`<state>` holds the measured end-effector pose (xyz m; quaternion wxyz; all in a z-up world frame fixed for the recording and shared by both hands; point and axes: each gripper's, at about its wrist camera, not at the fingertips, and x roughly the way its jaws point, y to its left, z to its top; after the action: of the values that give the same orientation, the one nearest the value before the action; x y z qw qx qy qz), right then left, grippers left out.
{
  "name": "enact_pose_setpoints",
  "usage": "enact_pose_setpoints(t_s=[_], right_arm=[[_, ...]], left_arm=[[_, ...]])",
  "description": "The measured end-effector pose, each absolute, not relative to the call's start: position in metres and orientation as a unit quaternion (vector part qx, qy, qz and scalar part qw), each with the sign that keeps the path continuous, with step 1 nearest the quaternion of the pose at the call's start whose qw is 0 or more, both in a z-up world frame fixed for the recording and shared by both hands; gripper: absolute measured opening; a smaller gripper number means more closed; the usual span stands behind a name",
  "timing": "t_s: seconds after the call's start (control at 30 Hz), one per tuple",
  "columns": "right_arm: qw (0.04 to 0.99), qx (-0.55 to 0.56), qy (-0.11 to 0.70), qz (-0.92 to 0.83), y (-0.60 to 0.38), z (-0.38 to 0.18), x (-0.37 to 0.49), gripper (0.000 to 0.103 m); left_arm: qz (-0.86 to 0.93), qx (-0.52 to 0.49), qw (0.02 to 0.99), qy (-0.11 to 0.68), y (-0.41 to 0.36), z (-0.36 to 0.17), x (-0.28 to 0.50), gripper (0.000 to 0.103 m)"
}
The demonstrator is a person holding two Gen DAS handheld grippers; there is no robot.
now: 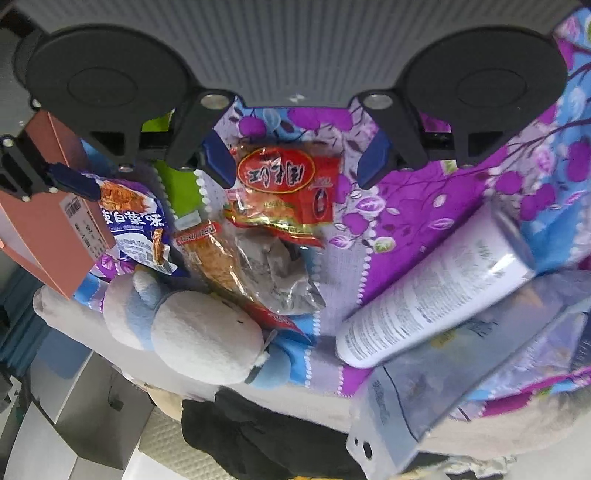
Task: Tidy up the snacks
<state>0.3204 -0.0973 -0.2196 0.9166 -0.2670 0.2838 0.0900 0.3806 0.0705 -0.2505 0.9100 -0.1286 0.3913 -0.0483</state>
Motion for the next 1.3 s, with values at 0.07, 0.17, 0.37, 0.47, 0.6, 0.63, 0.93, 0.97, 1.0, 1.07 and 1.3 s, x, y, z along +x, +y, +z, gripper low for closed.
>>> enact_pose_setpoints(t_s=[0.07, 0.17, 0.37, 0.47, 0.6, 0.63, 0.93, 0.97, 1.0, 1.07, 1.3], right_arm=[[0.913, -0.285, 0.279, 0.087, -0.093, -0.226, 0.328, 0.057], [0.905, -0.308, 0.281, 0.081, -0.089, -0.236, 0.339, 0.054], [0.902, -0.329, 0.272, 0.068, -0.089, -0.247, 0.352, 0.023], [0.902, -0.327, 0.275, 0.067, -0.089, -0.247, 0.354, 0.015], [0.903, -0.326, 0.270, 0.071, -0.088, -0.242, 0.348, 0.012], [0.904, -0.326, 0.268, 0.070, -0.088, -0.240, 0.346, 0.010], [0.910, -0.319, 0.251, 0.081, -0.090, -0.213, 0.311, 0.006], [0.911, -0.318, 0.250, 0.085, -0.091, -0.211, 0.305, 0.006], [0.910, -0.318, 0.249, 0.087, -0.091, -0.208, 0.299, 0.005], [0.910, -0.318, 0.248, 0.094, -0.091, -0.204, 0.285, 0.005], [0.908, -0.317, 0.246, 0.120, -0.090, -0.190, 0.234, 0.004]], left_arm=[[-0.049, -0.122, 0.910, 0.394, 0.069, -0.255, 0.387, 0.076], [-0.050, -0.113, 0.910, 0.396, 0.067, -0.261, 0.393, 0.076], [-0.041, -0.100, 0.915, 0.389, 0.065, -0.264, 0.397, 0.063], [-0.044, -0.102, 0.914, 0.390, 0.067, -0.263, 0.398, 0.046], [-0.052, -0.103, 0.912, 0.394, 0.067, -0.260, 0.395, 0.023], [-0.054, -0.108, 0.910, 0.397, 0.068, -0.260, 0.394, 0.020], [-0.056, -0.131, 0.904, 0.402, 0.067, -0.248, 0.362, 0.018], [-0.056, -0.136, 0.904, 0.402, 0.067, -0.246, 0.357, 0.018], [-0.055, -0.141, 0.903, 0.402, 0.068, -0.244, 0.352, 0.018], [-0.054, -0.148, 0.902, 0.403, 0.069, -0.241, 0.341, 0.018], [-0.047, -0.180, 0.893, 0.410, 0.072, -0.232, 0.289, 0.018]])
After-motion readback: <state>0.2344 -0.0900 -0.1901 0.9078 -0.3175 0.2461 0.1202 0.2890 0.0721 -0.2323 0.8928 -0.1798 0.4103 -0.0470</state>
